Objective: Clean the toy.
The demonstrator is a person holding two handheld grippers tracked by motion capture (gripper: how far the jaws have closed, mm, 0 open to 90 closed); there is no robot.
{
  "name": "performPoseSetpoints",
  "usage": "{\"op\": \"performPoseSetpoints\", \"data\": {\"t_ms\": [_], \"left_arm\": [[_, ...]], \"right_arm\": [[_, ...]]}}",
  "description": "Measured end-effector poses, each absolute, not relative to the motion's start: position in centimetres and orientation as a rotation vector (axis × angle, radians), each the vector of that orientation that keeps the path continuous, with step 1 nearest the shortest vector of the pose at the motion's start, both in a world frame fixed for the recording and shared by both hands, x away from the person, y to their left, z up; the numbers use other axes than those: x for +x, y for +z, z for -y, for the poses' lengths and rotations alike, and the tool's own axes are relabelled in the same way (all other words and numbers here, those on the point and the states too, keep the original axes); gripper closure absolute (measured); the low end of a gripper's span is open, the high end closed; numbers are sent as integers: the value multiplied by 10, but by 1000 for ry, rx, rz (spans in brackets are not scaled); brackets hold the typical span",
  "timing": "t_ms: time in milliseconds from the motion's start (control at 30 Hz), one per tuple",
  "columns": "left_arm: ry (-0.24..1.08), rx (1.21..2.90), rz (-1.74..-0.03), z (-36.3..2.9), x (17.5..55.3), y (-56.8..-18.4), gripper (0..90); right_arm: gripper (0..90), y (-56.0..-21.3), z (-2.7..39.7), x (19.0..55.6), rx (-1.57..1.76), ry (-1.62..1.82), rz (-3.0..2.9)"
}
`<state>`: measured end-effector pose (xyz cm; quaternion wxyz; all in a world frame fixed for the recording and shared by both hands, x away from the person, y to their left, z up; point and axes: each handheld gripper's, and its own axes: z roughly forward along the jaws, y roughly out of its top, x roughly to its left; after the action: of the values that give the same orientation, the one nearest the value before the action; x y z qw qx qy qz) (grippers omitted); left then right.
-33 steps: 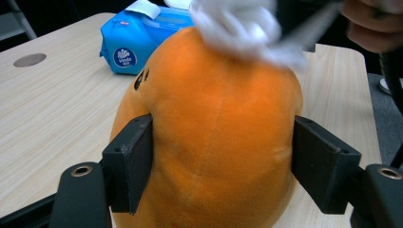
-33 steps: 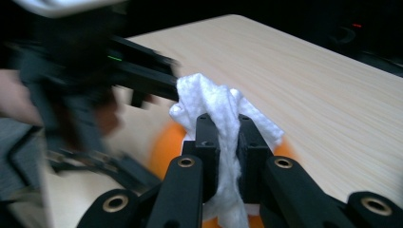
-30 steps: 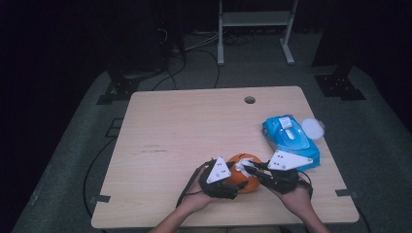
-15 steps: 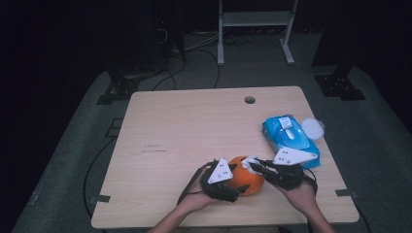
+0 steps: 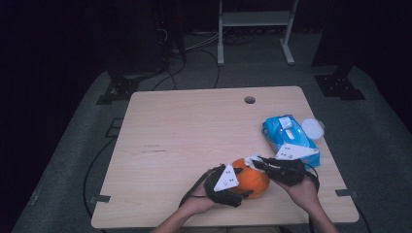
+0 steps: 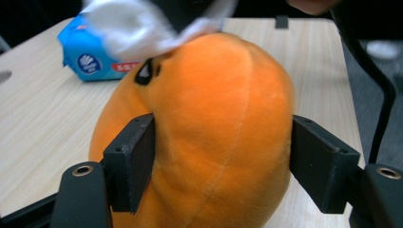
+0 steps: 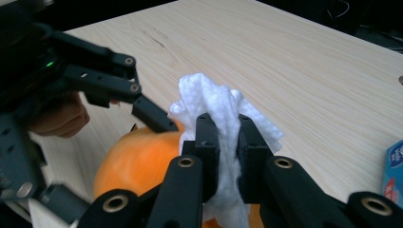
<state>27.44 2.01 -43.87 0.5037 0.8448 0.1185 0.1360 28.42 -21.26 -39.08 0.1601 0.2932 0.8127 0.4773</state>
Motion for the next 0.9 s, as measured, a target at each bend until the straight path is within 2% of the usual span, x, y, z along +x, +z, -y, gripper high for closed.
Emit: {"op": "performPoseSetpoints", "data": {"t_ms": [233,333,467,700,900], "left_arm": [[279,1970,-434,-29,286,-438,290],[275,1944,-497,-29,289,-439,290],[270,1930,-510,-33,290,-439,293],[240,1914,-532,-37,295,-439,286],[260,1934,-500,-32,291,-439,278]], "right_arm": [[812,-386,220,278,823,1372,-2311],[810,-381,206,271,739,1422,-2350],[811,-381,205,273,742,1396,-2327],[812,-399,240,287,908,1373,-2284],[811,-389,225,280,812,1458,-2318]]}}
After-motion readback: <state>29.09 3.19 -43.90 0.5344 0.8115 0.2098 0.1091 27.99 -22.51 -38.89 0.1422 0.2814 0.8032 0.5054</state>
